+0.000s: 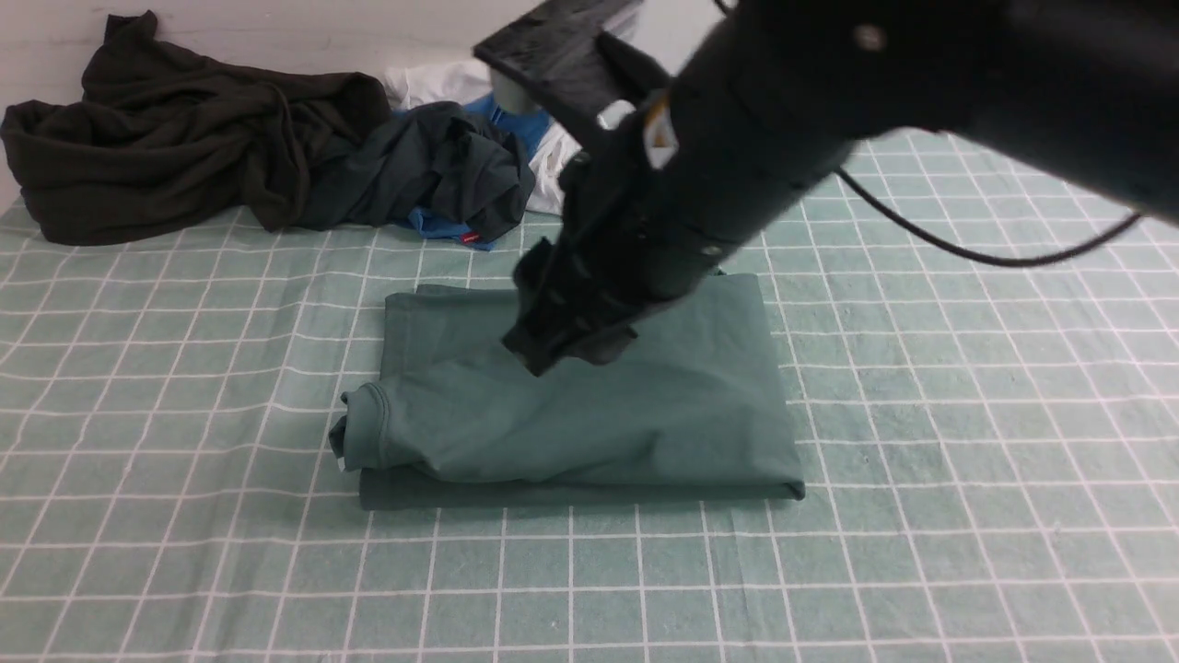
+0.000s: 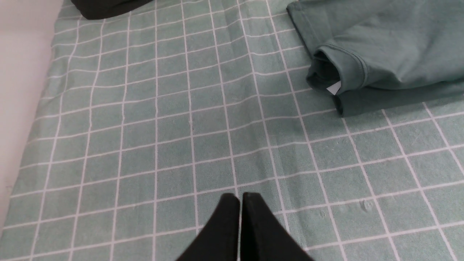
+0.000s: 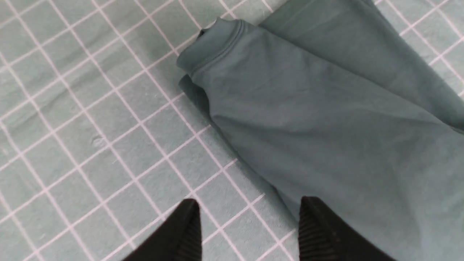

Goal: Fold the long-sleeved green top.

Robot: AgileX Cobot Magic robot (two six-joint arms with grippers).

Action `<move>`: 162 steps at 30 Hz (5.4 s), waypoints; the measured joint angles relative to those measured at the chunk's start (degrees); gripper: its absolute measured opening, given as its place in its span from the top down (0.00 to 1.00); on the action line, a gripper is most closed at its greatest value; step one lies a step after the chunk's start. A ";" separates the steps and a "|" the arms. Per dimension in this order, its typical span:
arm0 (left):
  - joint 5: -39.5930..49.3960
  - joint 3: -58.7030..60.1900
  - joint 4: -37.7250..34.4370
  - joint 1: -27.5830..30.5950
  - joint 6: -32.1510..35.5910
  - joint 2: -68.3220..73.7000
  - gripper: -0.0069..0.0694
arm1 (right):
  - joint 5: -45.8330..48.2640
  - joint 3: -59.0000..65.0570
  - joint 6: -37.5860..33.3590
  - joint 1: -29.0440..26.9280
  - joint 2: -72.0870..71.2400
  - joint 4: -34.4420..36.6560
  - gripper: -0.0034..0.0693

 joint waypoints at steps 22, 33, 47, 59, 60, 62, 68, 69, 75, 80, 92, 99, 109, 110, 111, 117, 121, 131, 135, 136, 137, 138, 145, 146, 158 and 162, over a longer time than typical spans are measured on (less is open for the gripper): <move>0.00 0.00 0.06 0.00 0.00 0.00 0.91 | -26.33 44.74 0.12 0.00 -51.58 2.35 0.97; 0.00 0.00 0.00 0.00 0.00 0.00 0.91 | -43.91 57.67 0.30 -0.57 -55.00 2.51 0.97; 0.00 0.00 0.00 0.00 0.00 0.00 0.91 | -52.13 87.45 2.50 -36.38 -83.16 0.32 0.97; 0.00 0.00 0.02 0.00 0.00 0.00 0.91 | -39.27 92.42 7.16 -47.93 -93.07 -1.87 0.97; 0.00 0.00 -0.03 0.00 0.00 0.00 0.91 | -38.95 92.38 7.16 -47.93 -93.07 -2.00 0.97; 0.00 0.00 -0.03 0.00 0.00 0.00 0.91 | -38.63 92.37 7.16 -47.93 -93.07 -2.00 0.97; 0.00 0.00 -0.03 0.00 0.00 0.00 0.91 | -38.57 92.37 7.16 -47.93 -93.07 -2.00 0.97; 0.00 0.00 -0.03 0.00 0.00 0.00 0.91 | -38.57 92.37 7.16 -47.93 -93.07 -2.00 0.97; 0.00 0.00 -0.03 0.00 0.00 0.00 0.91 | -38.57 92.37 7.16 -47.93 -93.07 -2.00 0.97; 0.00 0.00 -0.03 0.00 0.00 0.00 0.91 | -38.57 92.37 7.16 -47.93 -93.07 -2.00 0.97; -1.41 2.41 -0.15 0.00 0.00 -0.21 0.91 | -38.57 92.32 7.33 -47.93 -93.07 -2.00 0.97; -24.86 14.08 -5.93 6.21 0.73 -8.28 0.91 | -38.57 92.32 7.33 -47.93 -93.07 -2.00 0.97; -44.56 34.09 -17.84 19.53 8.76 -19.13 0.91 | -38.53 92.32 7.33 -47.93 -93.07 -2.00 0.97; -44.56 35.36 -17.28 19.60 8.76 -19.34 0.91 | -38.53 92.32 7.33 -47.93 -93.07 -2.00 0.97; -44.08 36.65 -16.79 19.60 8.70 -19.34 0.91 | -38.53 92.32 7.33 -47.93 -93.07 -2.00 0.97; -38.48 37.11 -16.79 19.60 8.41 -19.34 0.91 | -38.53 92.32 7.15 -47.93 -93.07 -2.00 0.97; -37.21 36.95 -16.79 19.60 8.41 -19.34 0.91 | -38.47 92.32 7.15 -47.93 -93.07 -2.05 0.97; -37.21 36.95 -16.79 19.67 8.41 -19.34 0.91 | -38.47 92.32 7.15 -47.93 -93.07 -2.05 0.97; -37.21 36.95 -16.79 19.67 8.41 -19.34 0.91 | -38.47 92.32 7.15 -47.93 -93.07 -2.05 0.97; -37.21 36.95 -16.79 19.67 8.41 -19.34 0.91 | -38.47 92.32 7.15 -47.93 -93.07 -2.05 0.97; -37.21 36.95 -16.79 19.67 8.41 -19.34 0.91 | -38.47 92.32 7.15 -47.93 -93.07 -2.05 0.97; -37.21 36.95 -16.79 19.67 8.41 -19.34 0.91 | -38.47 92.32 7.15 -47.93 -93.07 -2.05 0.97; -37.21 36.95 -16.79 19.67 8.41 -19.34 0.91 | -38.47 92.32 7.15 -47.93 -93.07 -2.05 0.97; -37.21 36.95 -16.79 19.67 8.41 -19.34 0.91 | -38.47 92.32 7.15 -47.93 -93.07 -2.05 0.97; -37.21 36.95 -16.79 19.67 8.41 -19.34 0.91 | -38.47 92.32 7.15 -47.93 -93.07 -2.05 0.97; -37.21 36.95 -16.79 19.67 8.41 -19.34 0.91 | -38.47 92.32 7.15 -47.93 -93.07 -2.05 0.97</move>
